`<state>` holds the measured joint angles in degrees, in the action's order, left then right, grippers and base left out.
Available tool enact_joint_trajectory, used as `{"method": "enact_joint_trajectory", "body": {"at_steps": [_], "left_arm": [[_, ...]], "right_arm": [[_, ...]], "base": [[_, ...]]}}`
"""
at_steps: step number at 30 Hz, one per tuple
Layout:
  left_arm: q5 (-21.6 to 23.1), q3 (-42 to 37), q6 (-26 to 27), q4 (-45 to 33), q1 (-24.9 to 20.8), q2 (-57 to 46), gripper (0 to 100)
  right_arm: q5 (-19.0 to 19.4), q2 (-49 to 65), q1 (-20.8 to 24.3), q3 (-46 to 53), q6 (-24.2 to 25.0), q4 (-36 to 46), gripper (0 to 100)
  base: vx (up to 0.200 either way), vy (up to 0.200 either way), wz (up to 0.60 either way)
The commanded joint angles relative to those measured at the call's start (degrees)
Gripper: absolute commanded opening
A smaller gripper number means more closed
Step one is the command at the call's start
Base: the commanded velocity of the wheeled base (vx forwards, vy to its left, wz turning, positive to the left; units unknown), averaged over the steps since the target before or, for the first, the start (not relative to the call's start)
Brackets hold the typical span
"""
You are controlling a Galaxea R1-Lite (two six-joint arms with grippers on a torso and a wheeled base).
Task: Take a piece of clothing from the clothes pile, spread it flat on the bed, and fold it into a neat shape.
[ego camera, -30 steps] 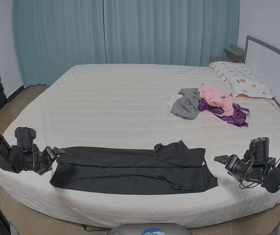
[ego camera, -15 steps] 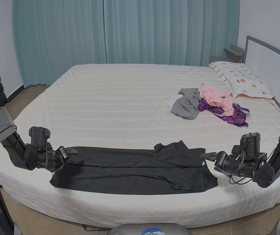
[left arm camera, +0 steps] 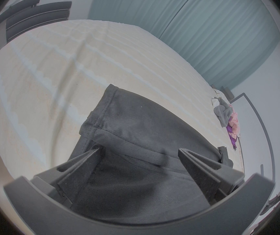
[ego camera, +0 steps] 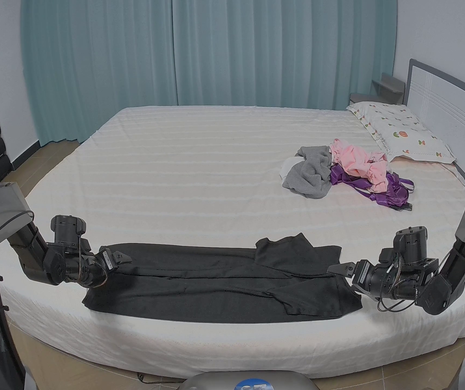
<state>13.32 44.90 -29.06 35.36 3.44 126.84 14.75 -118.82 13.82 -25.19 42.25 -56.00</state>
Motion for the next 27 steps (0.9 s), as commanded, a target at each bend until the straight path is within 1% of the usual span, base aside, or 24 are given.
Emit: {"method": "enact_joint_trajectory", "body": {"at_steps": [1, 2, 3, 9, 19, 27], "left_arm": [[0.04, -0.07, 0.23, 0.23, 0.34, 1.21, 100], [0.12, -0.16, 0.15, 0.23, 0.43, 1.13, 100], [0.12, -0.43, 0.15, 0.23, 0.43, 1.13, 0], [0.04, -1.13, -0.03, 0.23, 0.52, 0.33, 0], [-0.05, -3.85, 0.15, 0.23, 2.19, -3.53, 0], [-0.49, -5.35, -0.03, 0.23, 2.1, -4.68, 0]], "right_arm": [[0.02, -0.53, 0.06, 0.4, -0.5, 0.02, 100], [0.02, -0.62, 0.06, 0.66, -0.59, -0.07, 100], [0.02, -0.62, 0.06, 0.84, -0.59, -0.07, 100], [0.02, -0.71, -0.03, 1.1, -0.68, -0.07, 100], [0.02, -1.06, 0.06, 0.31, -1.47, 0.02, 100], [2.74, -1.59, 0.68, -0.92, -2.09, 0.19, 100]], "base": [[0.0, 0.0, 0.0], [0.0, 0.0, 0.0], [0.0, 0.0, 0.0], [0.0, 0.0, 0.0], [0.0, 0.0, 0.0], [0.0, 0.0, 0.0]]}}
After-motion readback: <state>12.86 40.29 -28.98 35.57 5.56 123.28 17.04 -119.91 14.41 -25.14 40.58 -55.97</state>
